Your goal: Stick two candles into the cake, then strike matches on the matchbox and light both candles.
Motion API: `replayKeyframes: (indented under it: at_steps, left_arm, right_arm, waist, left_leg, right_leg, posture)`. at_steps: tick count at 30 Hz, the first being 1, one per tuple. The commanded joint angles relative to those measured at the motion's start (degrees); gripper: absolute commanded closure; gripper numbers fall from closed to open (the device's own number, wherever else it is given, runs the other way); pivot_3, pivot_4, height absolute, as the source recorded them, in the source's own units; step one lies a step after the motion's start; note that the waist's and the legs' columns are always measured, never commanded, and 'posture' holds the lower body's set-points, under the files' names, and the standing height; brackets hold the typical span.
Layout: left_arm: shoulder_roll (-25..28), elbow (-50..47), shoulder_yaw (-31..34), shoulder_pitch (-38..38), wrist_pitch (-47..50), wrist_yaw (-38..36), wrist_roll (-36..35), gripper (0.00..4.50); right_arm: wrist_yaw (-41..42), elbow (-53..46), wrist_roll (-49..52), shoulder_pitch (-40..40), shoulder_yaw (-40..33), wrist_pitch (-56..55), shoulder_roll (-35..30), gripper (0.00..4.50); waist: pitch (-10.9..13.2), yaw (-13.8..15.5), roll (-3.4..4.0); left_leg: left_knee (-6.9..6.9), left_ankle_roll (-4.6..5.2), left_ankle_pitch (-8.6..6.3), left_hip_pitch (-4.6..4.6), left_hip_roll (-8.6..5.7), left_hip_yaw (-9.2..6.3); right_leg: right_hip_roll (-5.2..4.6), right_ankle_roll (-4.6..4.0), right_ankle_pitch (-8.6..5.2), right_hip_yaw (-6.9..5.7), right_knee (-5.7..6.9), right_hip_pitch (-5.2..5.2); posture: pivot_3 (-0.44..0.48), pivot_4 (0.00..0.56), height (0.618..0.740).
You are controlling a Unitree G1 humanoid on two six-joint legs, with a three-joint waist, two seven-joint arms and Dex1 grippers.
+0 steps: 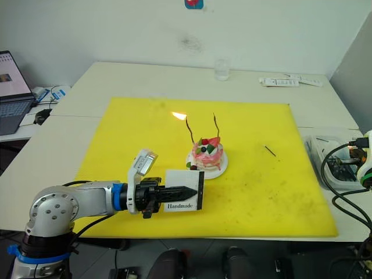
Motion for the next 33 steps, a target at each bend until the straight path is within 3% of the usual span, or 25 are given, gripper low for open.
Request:
replayKeyframes:
  at_steps: [1,3,14,17,20,24,28,33]
  left_arm:
    - [-0.5,-2.1,-0.1,-0.2,-1.2,1.1,-2.1,4.50]
    - [-0.4,-2.1,0.0,-0.1,-1.5,1.6,-2.4,4.50]
    - [0.8,-1.1,0.1,-0.9,-2.8,1.7,-1.9,4.50]
    - [1.2,-0.9,0.1,-1.0,-3.1,1.4,-1.7,4.50]
    - [1.8,-0.8,0.3,-0.8,-3.4,1.1,-1.6,4.50]
    - [2.3,-0.8,0.1,-1.1,-3.8,0.8,-1.5,4.50]
    - [2.1,-0.9,-0.1,-1.4,-4.0,0.8,-1.4,4.50]
    - [2.7,-1.1,0.2,-1.1,-3.8,1.0,-1.5,4.50]
  right_arm:
    - [-4.0,1.6,-0.7,-4.4,0.7,-0.1,-0.4,4.29]
    - [-5.7,2.8,-1.0,-5.7,0.9,0.2,0.0,3.88]
    - [-10.6,-1.5,-1.2,-6.5,1.2,-3.0,1.8,0.04]
    - [-9.2,-6.6,0.0,-4.9,1.5,-4.6,1.7,0.04]
    - [-2.5,-14.9,3.8,-1.6,2.7,-8.5,0.9,0.04]
    - [6.7,-19.2,10.7,2.6,4.9,-9.8,1.2,0.04]
    - [10.1,-17.2,12.5,5.2,9.6,-12.4,2.5,0.04]
    - [9.0,-7.8,9.6,2.2,17.1,-17.2,5.9,0.04]
  waist:
    - [0.0,0.0,0.02]
    - [0.0,0.0,0.04]
    - [0.0,0.2,0.05]
    - [0.0,0.2,0.06]
    - [0.0,0.2,0.06]
    - [0.0,0.1,0.06]
    - [0.0,0.2,0.06]
    - [0.0,0.1,0.06]
  left_leg:
    - [0.00,0.00,0.00,0.00,0.00,0.00]
    - [0.00,0.00,0.00,0.00,0.00,-0.02]
    - [0.01,0.00,0.00,-0.03,0.00,-0.01]
    - [0.01,0.00,0.00,-0.03,0.00,-0.01]
    - [-0.01,0.00,0.00,-0.03,0.02,-0.03]
    - [-0.02,-0.01,0.00,-0.02,0.06,-0.05]
    - [0.01,0.00,0.00,-0.01,0.06,-0.05]
    - [0.08,0.00,0.00,0.00,0.03,-0.01]
  right_leg:
    - [0.01,0.00,0.00,0.00,0.00,0.00]
    - [0.02,0.00,0.00,-0.02,0.00,0.00]
    - [-0.01,0.04,0.01,-0.01,-0.01,0.01]
    - [0.00,0.04,0.01,-0.02,0.00,0.00]
    - [0.01,0.06,-0.02,-0.05,-0.01,0.01]
    - [0.03,0.06,-0.03,-0.05,-0.01,0.02]
    - [-0.04,0.08,-0.01,-0.05,-0.01,0.06]
    - [-0.06,0.14,0.05,-0.03,-0.01,0.07]
  posture:
    - [0.000,0.150,0.684]
    - [0.000,0.150,0.684]
    - [0.000,0.150,0.684]
    - [0.000,0.150,0.684]
    - [0.000,0.150,0.684]
    - [0.000,0.150,0.684]
    - [0.000,0.150,0.684]
    - [0.000,0.150,0.684]
